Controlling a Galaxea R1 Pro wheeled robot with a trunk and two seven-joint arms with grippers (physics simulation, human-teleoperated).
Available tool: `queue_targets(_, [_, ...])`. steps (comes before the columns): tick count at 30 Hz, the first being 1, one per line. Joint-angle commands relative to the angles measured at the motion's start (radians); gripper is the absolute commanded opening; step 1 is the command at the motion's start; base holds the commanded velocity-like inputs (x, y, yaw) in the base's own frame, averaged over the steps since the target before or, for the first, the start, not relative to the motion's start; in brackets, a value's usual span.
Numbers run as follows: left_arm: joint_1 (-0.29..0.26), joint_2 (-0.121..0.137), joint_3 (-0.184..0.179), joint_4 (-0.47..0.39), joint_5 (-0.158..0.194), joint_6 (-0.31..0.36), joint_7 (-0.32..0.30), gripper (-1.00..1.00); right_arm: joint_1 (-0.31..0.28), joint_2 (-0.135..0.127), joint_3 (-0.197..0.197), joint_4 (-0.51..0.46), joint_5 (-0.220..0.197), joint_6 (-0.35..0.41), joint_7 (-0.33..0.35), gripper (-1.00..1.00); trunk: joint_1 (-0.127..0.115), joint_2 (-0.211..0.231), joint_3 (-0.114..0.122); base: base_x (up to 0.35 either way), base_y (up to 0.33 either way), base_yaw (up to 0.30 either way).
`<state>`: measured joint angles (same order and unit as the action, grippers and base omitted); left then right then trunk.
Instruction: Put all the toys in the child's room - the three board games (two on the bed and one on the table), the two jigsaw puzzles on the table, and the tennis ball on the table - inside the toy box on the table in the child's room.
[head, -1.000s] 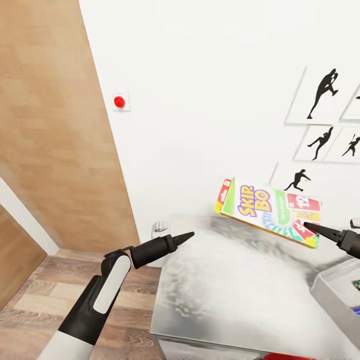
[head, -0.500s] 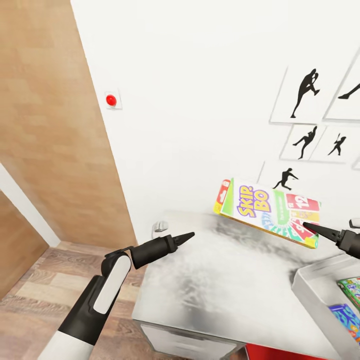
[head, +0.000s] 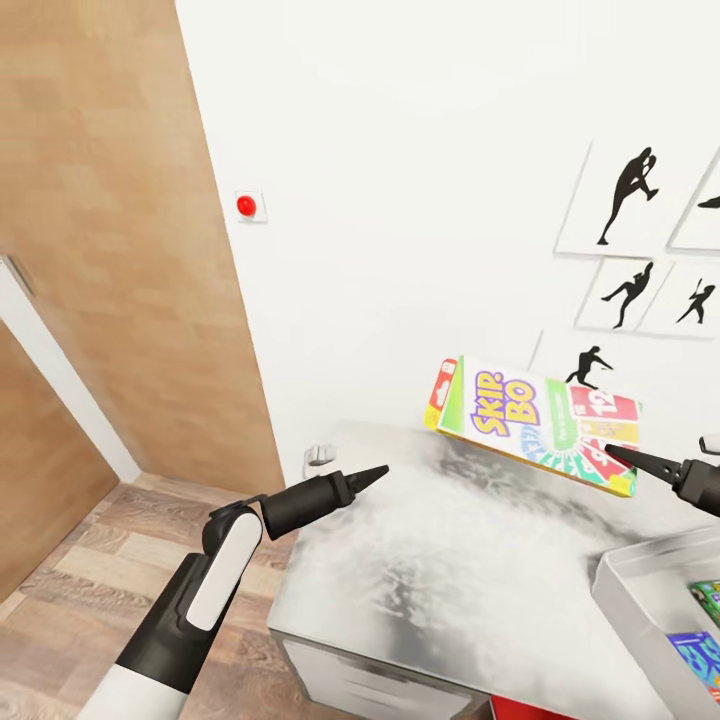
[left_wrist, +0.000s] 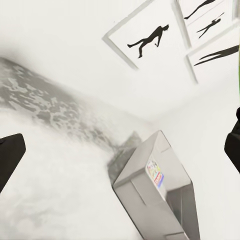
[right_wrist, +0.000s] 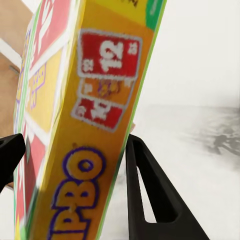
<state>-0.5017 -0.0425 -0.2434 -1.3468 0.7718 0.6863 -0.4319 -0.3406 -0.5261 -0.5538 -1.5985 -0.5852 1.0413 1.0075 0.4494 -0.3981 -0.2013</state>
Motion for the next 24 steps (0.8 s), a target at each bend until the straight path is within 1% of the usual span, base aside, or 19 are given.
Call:
queue_targets(1, [-0.001,0.0,0.001,0.0,0.006,0.007,0.001,1.0,-0.001,0.0,-0.001,-0.001,0.001,0.006,0.008,-1.0,0.001,-0.002,0.0,-0.003,-0.011,0.037])
queue_targets(12, [0.0,0.0,0.001,0.0,0.006,0.004,0.001,1.0,0.003,0.0,-0.001,-0.004,0.0,0.006,0.008,-1.0,0.001,-0.002,0.016,-0.016,-0.021,0.011])
queue_targets(24, [0.0,0.0,-0.001,0.0,0.001,0.004,0.001,1.0,0.003,0.0,0.001,-0.005,-0.001,0.006,0.007,-1.0,0.001,-0.002,0.021,-0.155,-0.181,0.001])
